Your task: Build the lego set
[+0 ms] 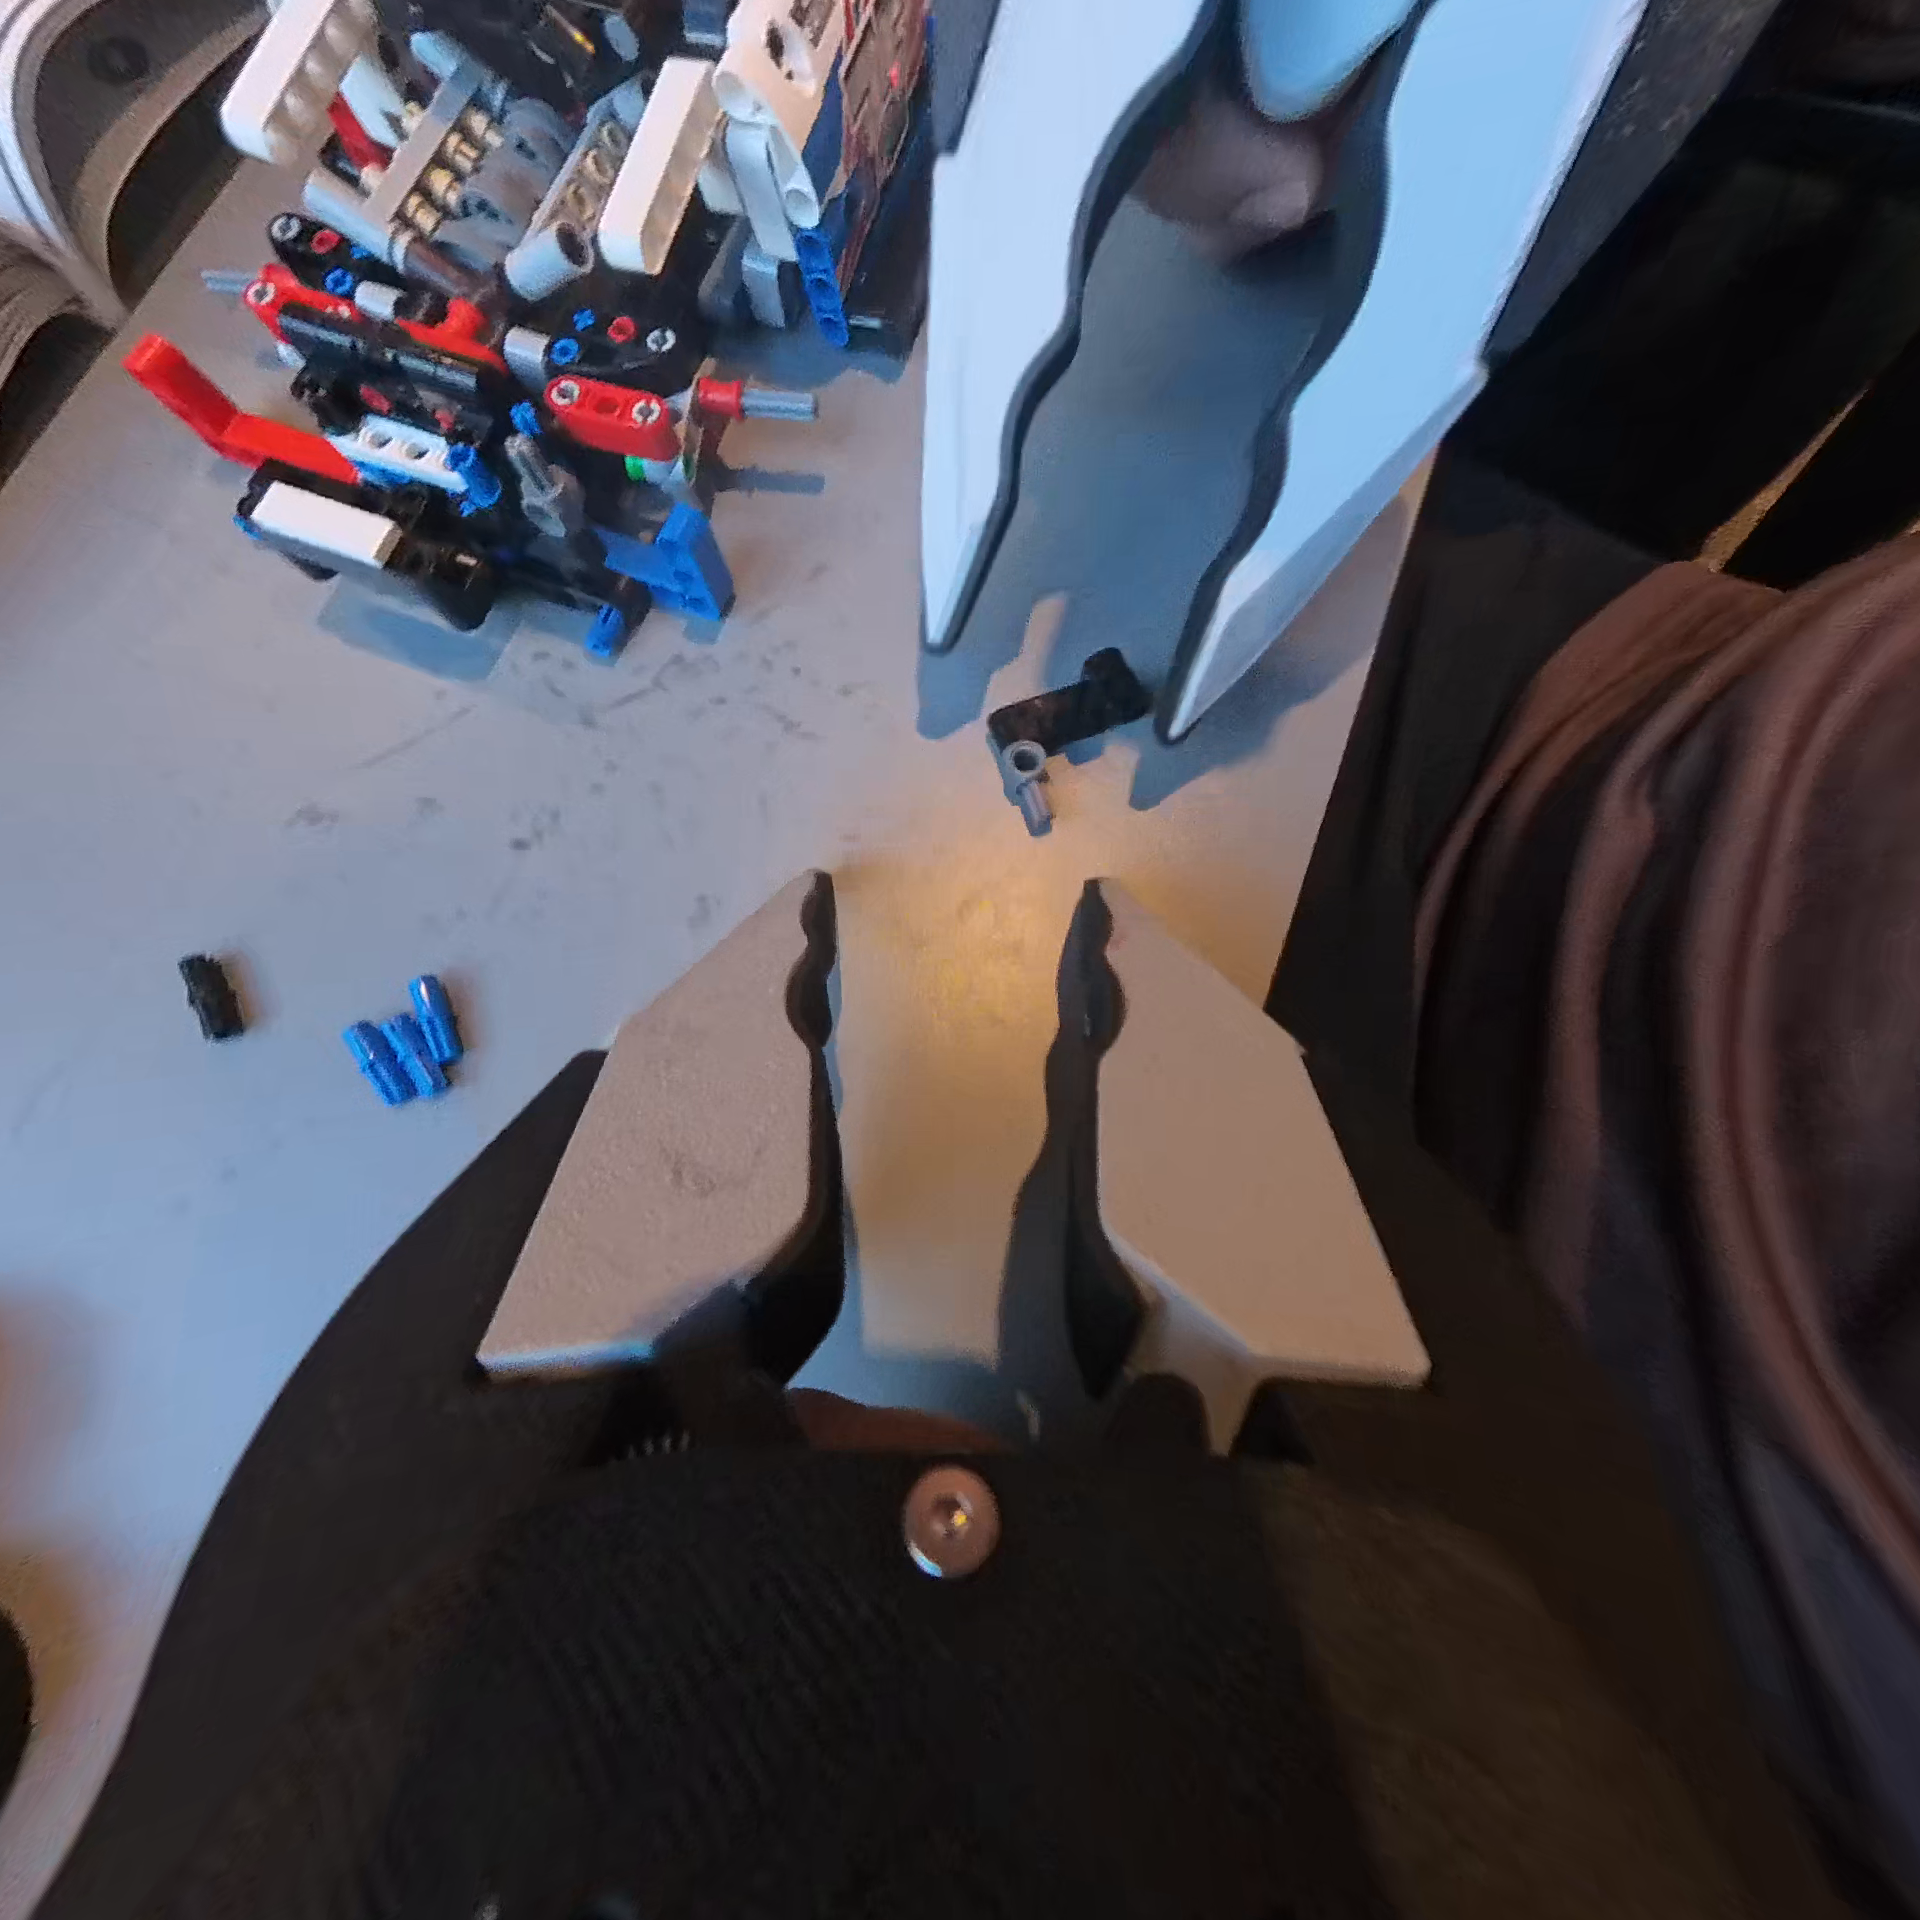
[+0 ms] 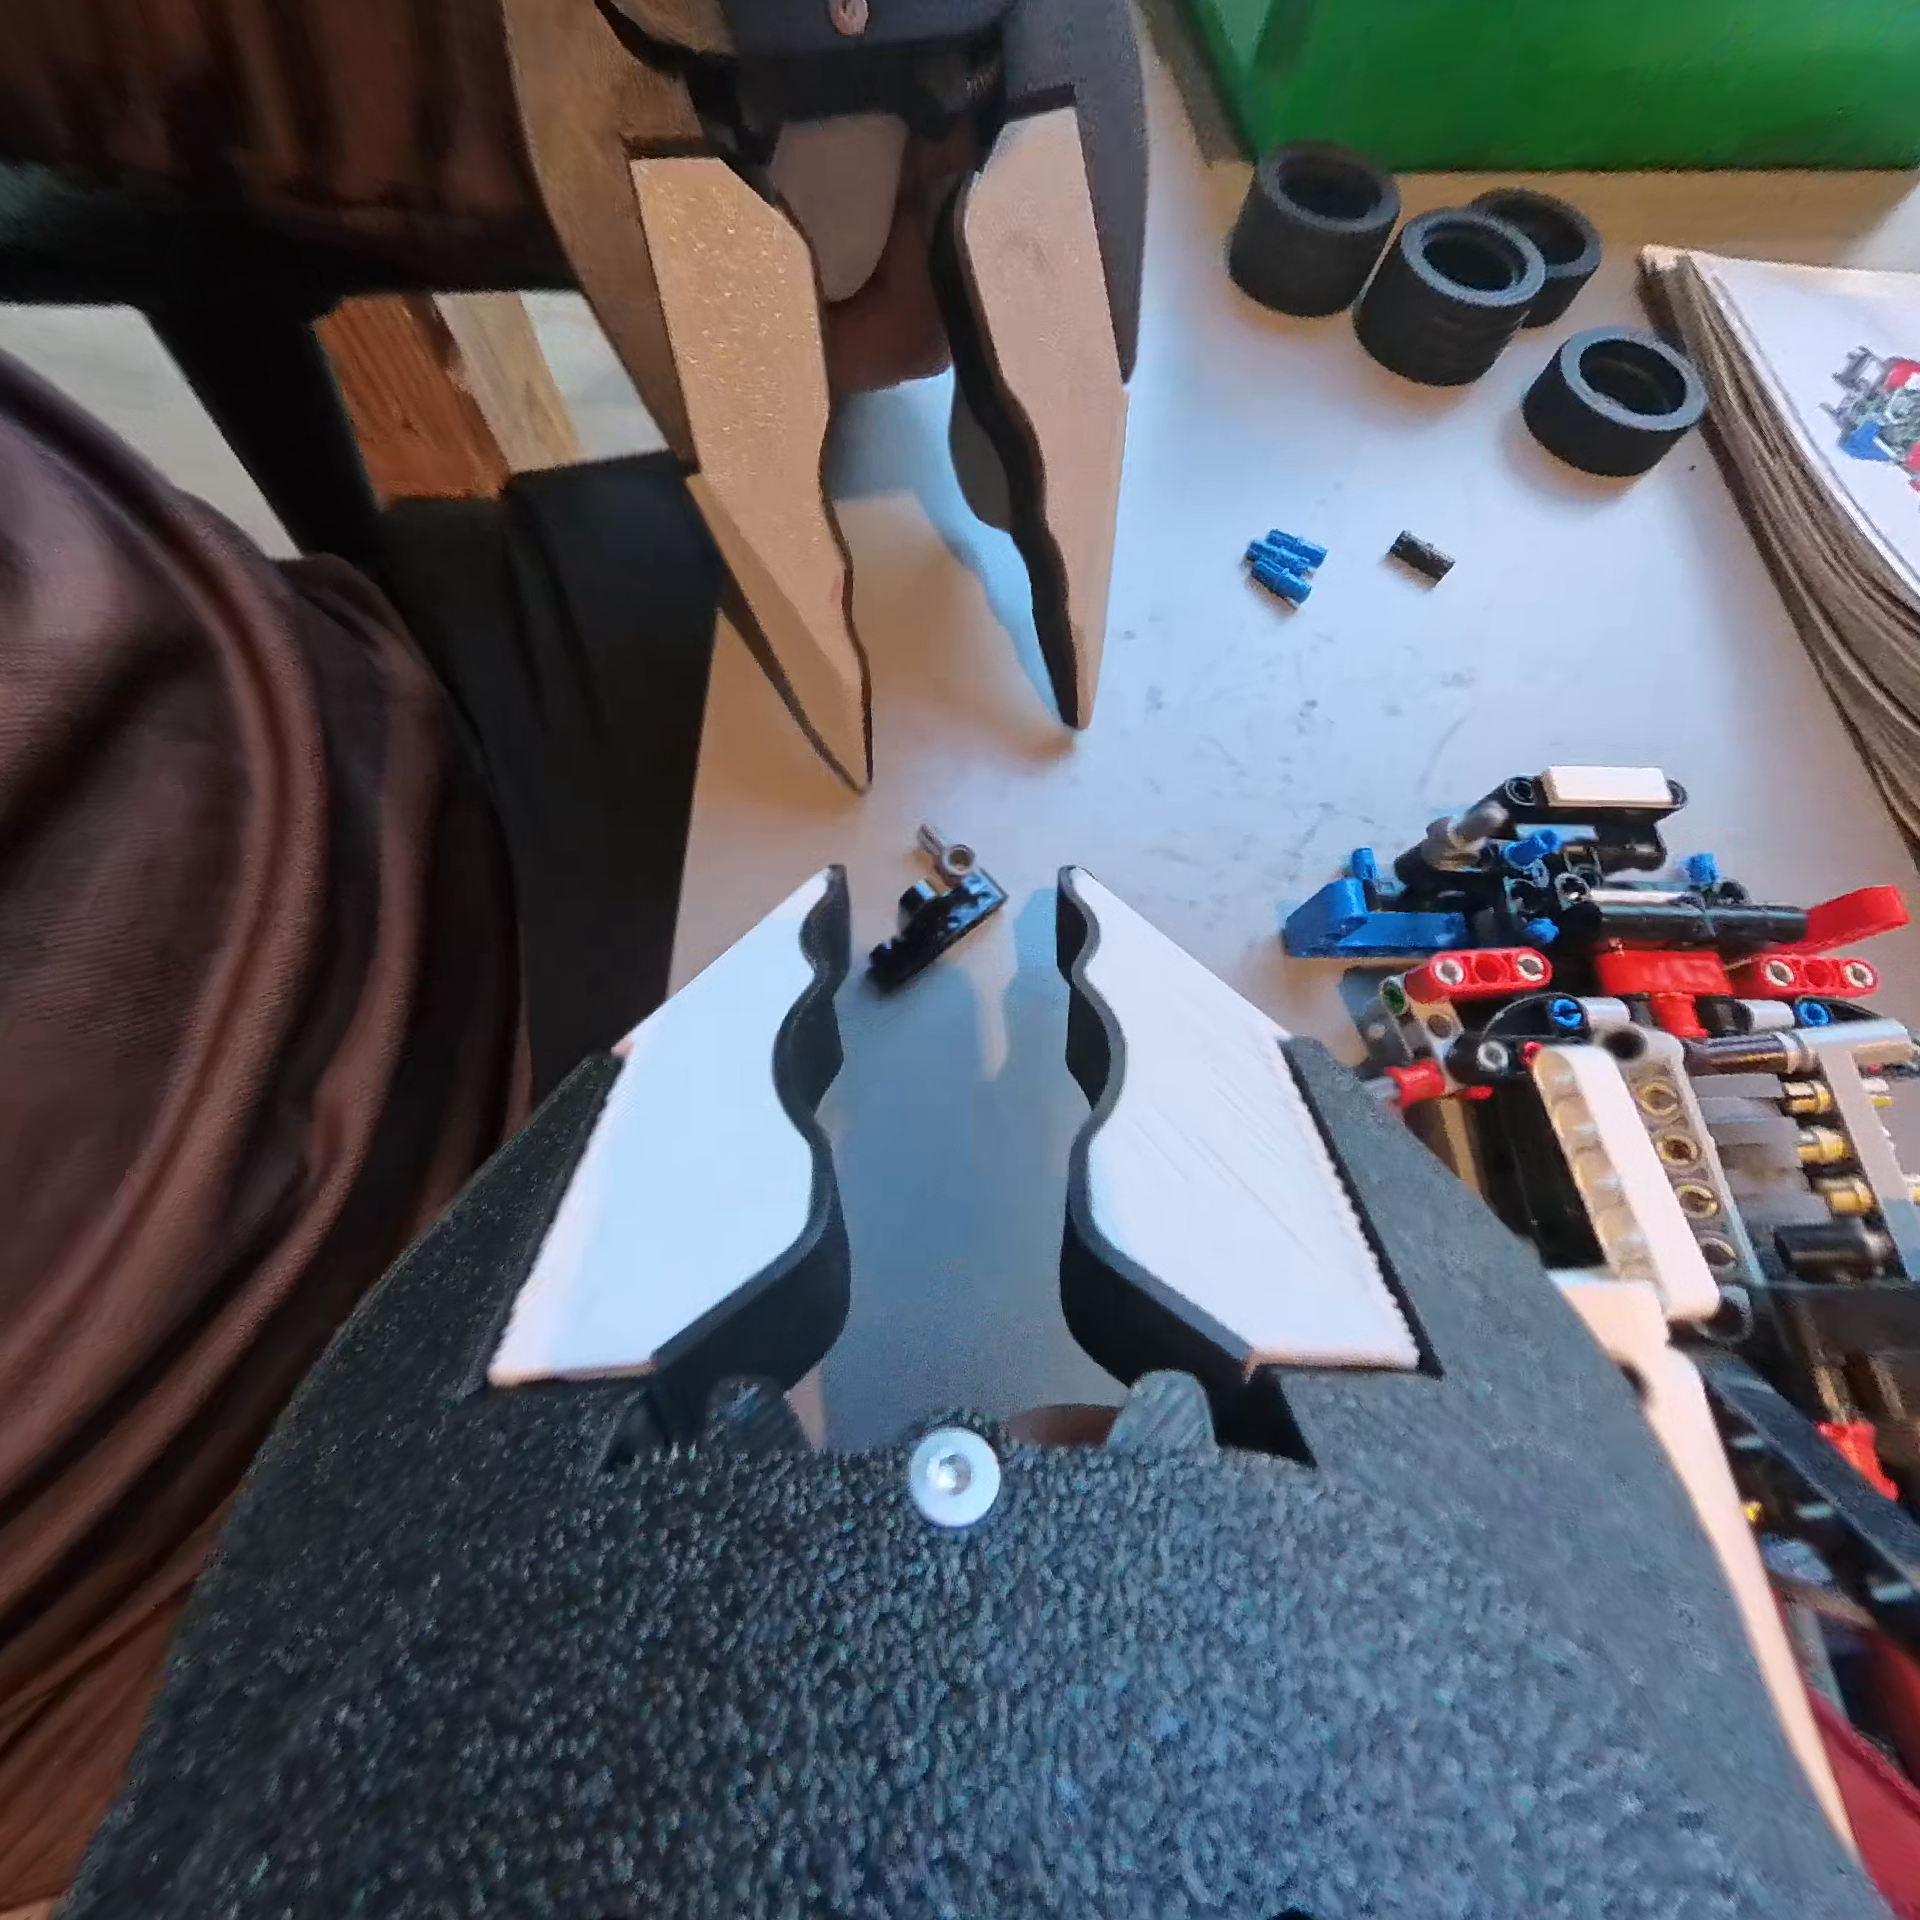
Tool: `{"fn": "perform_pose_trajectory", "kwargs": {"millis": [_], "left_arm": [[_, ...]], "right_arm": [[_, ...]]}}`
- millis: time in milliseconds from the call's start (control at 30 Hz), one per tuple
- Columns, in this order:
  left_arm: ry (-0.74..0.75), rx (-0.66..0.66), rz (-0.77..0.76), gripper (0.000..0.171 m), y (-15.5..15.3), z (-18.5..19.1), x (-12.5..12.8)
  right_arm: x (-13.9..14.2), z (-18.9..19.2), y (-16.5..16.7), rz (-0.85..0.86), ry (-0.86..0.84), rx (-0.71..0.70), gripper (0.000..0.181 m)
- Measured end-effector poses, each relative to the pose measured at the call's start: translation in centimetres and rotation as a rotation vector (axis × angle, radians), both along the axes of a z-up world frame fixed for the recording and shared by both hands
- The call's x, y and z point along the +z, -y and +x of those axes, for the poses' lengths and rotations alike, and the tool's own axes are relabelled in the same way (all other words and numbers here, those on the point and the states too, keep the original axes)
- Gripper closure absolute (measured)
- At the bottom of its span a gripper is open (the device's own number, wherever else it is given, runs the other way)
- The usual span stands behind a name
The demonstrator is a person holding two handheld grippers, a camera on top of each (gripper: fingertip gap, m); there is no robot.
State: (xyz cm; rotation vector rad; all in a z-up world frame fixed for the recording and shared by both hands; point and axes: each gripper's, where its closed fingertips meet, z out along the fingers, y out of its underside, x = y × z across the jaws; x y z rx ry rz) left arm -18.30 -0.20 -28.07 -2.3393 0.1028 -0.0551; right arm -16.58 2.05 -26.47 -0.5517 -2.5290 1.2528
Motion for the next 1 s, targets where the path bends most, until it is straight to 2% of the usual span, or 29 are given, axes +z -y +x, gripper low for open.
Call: {"fn": "perform_pose_trajectory", "kwargs": {"millis": [200, 333, 600, 800, 1000], "left_arm": [[-0.033, 0.050, 0.014, 0.130, 0.7, -0.4, 0.0], [-0.032, 0.055, 0.016, 0.132, 0.7, -0.5, 0.0], [-0.014, 0.047, 0.021, 0.136, 0.3, -0.2, 0.1], [-0.028, 0.068, 0.030, 0.137, -0.2, -0.2, 0.2], [0.058, 0.111, 0.035, 0.138, -0.3, -0.9, 0.4]], "right_arm": [[1.4, 1.3, -1.2, -0.093, -0.020, 0.018, 0.145], [1.0, 0.6, -1.4, -0.095, 0.035, 0.000, 0.145], [0.4, -0.2, -1.1, -0.055, 0.038, 0.023, 0.146], [1.4, -0.4, -1.3, -0.131, 0.057, 0.042, 0.152], [0.9, -0.5, -2.4, -0.116, 0.092, 0.027, 0.149]]}}
